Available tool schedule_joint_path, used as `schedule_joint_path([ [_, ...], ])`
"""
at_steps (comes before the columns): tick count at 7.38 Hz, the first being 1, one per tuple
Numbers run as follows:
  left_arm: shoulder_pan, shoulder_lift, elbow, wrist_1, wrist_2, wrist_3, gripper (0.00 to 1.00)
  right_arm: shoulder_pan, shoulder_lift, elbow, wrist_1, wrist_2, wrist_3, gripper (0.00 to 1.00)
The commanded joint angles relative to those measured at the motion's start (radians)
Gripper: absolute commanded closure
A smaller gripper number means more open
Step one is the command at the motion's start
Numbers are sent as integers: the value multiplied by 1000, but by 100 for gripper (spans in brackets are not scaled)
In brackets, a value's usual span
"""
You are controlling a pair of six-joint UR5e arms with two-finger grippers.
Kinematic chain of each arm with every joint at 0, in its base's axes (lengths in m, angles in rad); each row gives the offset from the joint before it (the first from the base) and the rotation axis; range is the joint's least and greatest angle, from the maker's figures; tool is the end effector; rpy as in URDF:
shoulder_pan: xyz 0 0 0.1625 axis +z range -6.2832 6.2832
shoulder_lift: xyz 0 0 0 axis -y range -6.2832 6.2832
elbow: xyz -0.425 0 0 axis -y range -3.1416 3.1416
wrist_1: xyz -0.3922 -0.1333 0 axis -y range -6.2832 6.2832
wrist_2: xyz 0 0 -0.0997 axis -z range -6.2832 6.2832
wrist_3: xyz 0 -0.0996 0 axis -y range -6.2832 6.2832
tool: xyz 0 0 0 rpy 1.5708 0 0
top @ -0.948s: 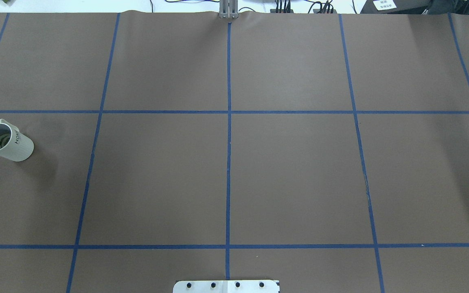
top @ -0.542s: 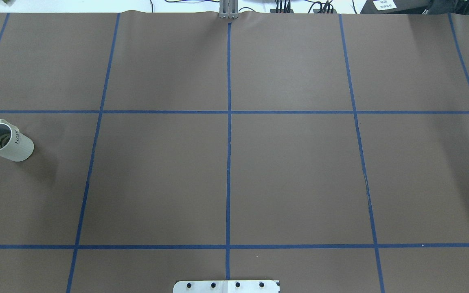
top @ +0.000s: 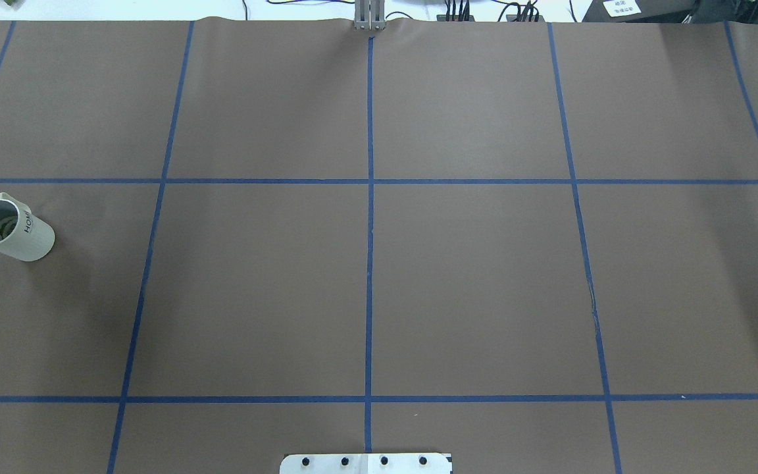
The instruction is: Left arm hands cup to right arm to dump lemon
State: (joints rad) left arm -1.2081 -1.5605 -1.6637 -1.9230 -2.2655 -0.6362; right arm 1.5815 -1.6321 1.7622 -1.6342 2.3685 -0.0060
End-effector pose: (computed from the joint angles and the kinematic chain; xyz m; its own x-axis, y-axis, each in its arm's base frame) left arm 0.1156 -0.5007 0.5825 0.6920 -0.0818 -0.7173 0.1111 0.9938 -0.0061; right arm 0.0670 -0.4663 0.5986 0.6989 -0.0462 0.7138 -0.0065 0.9975 0.0709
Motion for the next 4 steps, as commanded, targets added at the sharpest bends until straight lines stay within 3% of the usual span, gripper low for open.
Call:
schedule_joint_path([
  [1, 39, 4, 31, -96, 0, -74, 0, 0, 0, -1, -1, -2, -2, 0],
  [4, 91, 4, 68, -99, 3, -74, 2, 0, -2, -1, -1, -2, -2, 0],
])
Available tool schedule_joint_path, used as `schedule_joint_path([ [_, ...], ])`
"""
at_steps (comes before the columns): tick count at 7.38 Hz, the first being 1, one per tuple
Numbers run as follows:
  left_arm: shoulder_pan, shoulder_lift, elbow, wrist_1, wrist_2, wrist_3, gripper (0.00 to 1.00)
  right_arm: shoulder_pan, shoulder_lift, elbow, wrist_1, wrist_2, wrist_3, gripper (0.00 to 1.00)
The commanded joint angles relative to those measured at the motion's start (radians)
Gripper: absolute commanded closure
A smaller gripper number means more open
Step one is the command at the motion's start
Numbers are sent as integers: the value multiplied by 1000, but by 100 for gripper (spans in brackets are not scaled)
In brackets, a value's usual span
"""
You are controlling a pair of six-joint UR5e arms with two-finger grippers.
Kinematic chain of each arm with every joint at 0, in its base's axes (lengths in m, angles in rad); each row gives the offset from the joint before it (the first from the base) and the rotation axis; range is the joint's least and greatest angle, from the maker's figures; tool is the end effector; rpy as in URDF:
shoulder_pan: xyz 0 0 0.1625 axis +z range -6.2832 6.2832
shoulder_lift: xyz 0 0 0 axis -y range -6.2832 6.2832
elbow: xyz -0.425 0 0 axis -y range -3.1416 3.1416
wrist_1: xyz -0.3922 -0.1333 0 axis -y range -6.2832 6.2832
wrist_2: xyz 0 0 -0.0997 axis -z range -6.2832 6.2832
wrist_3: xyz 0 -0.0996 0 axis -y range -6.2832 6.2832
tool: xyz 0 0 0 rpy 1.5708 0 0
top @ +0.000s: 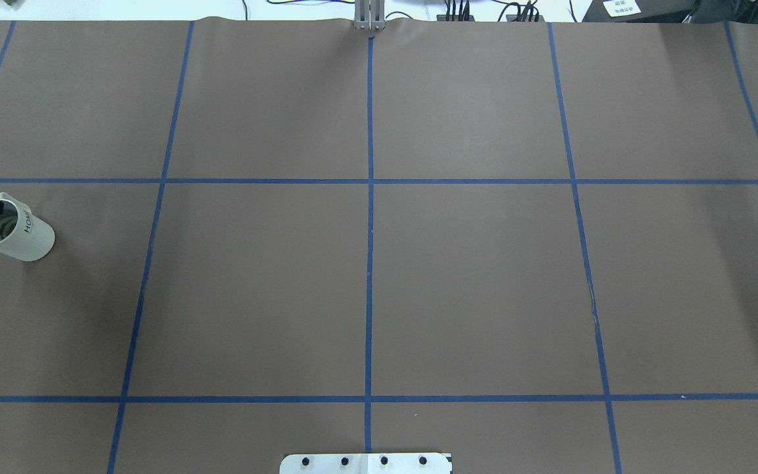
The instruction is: Left arm hands cup to right arm to dump lemon
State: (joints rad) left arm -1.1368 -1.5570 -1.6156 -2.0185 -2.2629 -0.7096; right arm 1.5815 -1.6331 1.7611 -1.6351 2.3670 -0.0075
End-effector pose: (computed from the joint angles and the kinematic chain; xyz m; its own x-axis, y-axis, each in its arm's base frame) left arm 0.1512 -0.4920 0.5974 0.6793 -0.0767 -0.7298 0.0914 0.9956 -0.0196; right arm 0.0671 -0.4658 0.5998 0.6999 -0.0455 0.7128 -0.0054 0.9976 0.0690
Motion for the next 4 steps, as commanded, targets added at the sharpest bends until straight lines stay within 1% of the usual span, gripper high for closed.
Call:
schedule_joint_path([
  [1, 23, 0, 28, -3, 0, -2, 16, 0, -1, 0, 0, 0, 0, 0],
  [3, 23, -2, 28, 1, -9, -4, 92, 0, -1, 0, 0, 0, 1, 0],
  [4, 23, -8, 25, 7, -10, -4, 100, 0, 1, 0, 0, -2, 0, 0],
])
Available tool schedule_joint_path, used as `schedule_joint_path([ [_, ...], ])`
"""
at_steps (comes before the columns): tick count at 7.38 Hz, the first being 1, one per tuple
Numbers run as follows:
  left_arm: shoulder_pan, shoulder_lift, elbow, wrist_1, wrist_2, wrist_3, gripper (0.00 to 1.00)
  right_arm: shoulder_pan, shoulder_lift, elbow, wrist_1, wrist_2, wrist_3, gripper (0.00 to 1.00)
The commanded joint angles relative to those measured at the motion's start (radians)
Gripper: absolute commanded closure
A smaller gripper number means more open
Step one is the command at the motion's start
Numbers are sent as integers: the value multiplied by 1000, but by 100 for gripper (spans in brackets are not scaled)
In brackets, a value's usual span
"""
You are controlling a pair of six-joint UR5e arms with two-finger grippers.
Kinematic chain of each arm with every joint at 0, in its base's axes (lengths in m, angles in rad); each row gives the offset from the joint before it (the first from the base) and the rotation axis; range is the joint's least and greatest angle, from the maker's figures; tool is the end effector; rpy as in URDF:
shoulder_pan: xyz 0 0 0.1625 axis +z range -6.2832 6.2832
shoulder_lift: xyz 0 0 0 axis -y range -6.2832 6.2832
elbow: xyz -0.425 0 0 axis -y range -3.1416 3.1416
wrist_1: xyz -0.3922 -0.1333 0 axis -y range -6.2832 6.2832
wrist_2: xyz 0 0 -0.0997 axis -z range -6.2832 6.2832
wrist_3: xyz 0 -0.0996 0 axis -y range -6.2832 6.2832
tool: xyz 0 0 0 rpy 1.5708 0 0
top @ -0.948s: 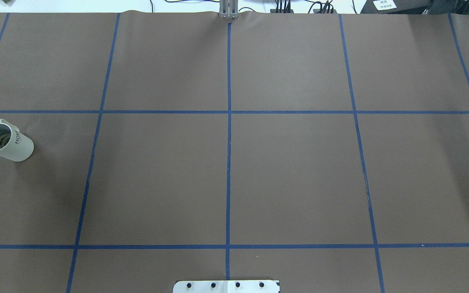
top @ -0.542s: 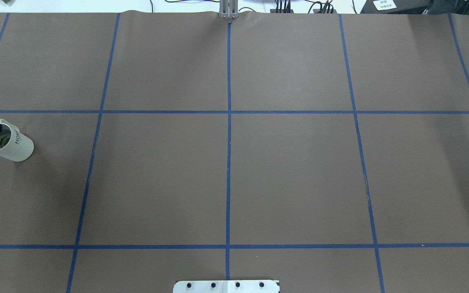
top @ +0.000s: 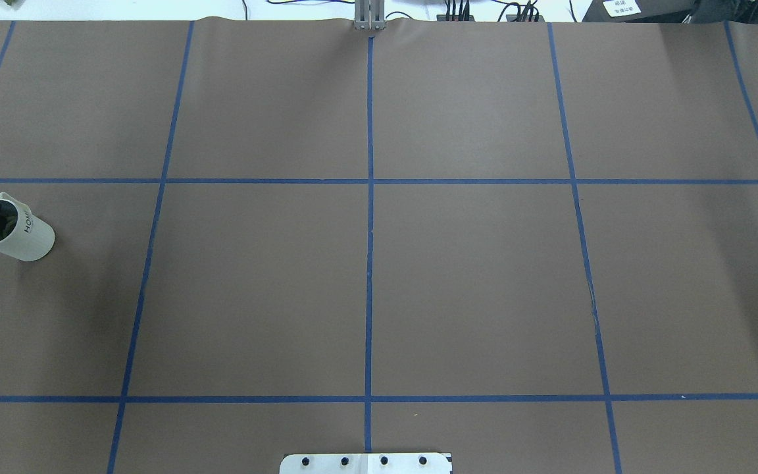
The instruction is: Left arm hands cup to right arm to dump lemon
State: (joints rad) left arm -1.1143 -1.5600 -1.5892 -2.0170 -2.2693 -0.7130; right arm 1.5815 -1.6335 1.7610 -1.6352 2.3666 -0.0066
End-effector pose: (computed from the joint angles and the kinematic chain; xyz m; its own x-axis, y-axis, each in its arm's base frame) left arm 0.1629 -0.4889 0.6093 0.6851 -0.0810 -0.7239 0.0687 0.9966 -0.0465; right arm 0.0671 -0.4656 0.6001 0.7002 -0.0441 0.7126 -0.0061 0.9977 0.0678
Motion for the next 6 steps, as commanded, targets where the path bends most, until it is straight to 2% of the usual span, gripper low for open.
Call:
schedule_joint_path([
  [1, -1, -11, -6, 12, -7, -2, 100, 0, 3, 2, 0, -1, 0, 0],
  [3, -7, -28, -18, 55, -128, -3, 100, 0, 4, 2, 0, 0, 1, 0],
  [4, -15, -35, -62, 125, -131, -3, 100, 0, 17, 0, -2, -4, 1, 0],
  [6, -53, -134, -190, 392, -131, -2, 100, 0, 78, 12, -3, 2, -1, 0],
])
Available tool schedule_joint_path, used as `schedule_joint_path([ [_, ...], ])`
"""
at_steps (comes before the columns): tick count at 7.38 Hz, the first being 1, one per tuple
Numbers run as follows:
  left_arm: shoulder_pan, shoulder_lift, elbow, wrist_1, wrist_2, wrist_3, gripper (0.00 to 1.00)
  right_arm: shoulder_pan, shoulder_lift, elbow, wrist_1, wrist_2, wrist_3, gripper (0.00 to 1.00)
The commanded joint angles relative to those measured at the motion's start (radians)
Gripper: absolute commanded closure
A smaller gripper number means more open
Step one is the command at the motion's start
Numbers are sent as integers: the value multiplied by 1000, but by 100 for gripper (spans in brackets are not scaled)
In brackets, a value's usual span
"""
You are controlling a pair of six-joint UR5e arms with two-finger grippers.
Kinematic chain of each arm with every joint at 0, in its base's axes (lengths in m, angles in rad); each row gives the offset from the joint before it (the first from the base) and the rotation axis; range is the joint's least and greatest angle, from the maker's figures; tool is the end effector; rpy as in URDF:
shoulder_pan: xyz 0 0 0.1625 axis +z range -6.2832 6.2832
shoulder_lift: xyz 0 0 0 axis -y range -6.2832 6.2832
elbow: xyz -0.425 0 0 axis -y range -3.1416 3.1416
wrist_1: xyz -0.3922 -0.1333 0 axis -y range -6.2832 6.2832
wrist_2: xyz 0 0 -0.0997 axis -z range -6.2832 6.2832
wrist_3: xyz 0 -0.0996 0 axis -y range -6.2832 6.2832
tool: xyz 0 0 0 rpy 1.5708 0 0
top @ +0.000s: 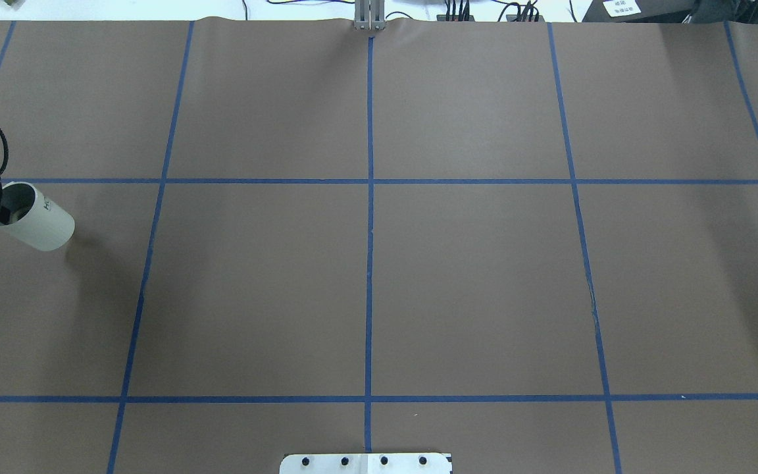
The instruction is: Left arm hands cup to right arm to dump lemon
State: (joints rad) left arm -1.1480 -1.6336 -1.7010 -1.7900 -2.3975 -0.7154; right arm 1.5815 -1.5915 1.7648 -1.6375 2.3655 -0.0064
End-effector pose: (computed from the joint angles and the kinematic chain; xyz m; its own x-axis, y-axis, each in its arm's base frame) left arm 0.1627 -0.5079 0.5333 0.6215 -0.1354 -0.7716 0.0420 0.9893 -0.1397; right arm 0.0674 -0.4834 0.5785 0.7013 -0.0748 0.7089 -0.0062 0.9938 0.1109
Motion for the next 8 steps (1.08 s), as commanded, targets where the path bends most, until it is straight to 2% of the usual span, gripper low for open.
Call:
schedule_joint_path([
  [1, -21, -137, -139, 323, 1, 1, 100, -6, 63, 31, -5, -2, 0, 0],
  [2, -21, -222, -161, 442, 1, -6, 100, -30, 55, 33, -1, 10, 3, 0],
  [3, -19, -295, -161, 499, 1, -62, 100, -31, 36, 33, 2, 49, -4, 0],
  [4, -18, -357, -152, 524, -2, -120, 100, -44, 38, 36, 16, 73, -3, 0],
  [6, 14, -509, -102, 524, -5, -305, 100, -70, 28, 27, 135, 106, 3, 0],
  [8, 98, -619, -37, 518, -3, -459, 100, -133, 76, 27, 183, 94, 2, 0],
])
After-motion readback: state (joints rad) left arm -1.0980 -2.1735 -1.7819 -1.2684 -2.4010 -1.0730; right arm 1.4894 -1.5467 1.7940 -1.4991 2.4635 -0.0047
